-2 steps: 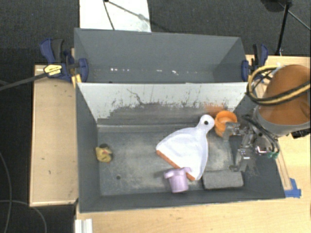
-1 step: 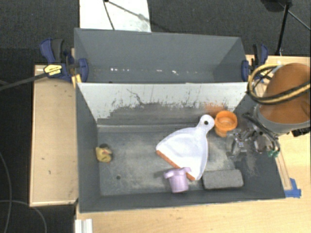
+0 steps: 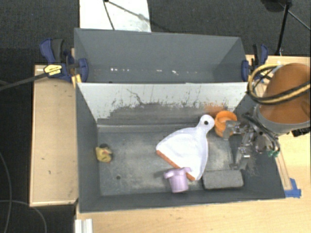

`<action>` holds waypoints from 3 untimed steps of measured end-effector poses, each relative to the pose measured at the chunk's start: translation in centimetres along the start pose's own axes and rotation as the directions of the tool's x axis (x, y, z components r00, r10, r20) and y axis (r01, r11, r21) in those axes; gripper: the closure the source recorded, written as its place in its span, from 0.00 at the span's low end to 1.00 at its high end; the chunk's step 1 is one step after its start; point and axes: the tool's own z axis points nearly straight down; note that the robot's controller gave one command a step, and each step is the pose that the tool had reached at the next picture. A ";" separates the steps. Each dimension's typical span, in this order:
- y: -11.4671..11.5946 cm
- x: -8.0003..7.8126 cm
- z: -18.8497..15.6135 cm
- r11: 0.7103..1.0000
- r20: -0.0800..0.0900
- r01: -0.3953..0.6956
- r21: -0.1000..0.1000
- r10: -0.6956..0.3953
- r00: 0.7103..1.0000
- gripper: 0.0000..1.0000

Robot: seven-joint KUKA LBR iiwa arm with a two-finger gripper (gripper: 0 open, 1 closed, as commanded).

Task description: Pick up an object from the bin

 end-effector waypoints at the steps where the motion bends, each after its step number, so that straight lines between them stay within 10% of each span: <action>1: 0.0 0.0 0.0 1.000 0.000 0.001 0.000 -0.001 1.000 0.00; 2: 1.1 -1.1 1.6 0.998 0.005 0.058 0.004 -0.058 0.998 0.00; 3: 6.8 -2.8 8.6 0.906 0.000 0.424 -0.003 -0.424 0.906 1.00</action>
Offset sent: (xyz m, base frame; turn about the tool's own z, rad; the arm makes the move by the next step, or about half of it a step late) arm 0.0361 0.0555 -0.0748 -0.2392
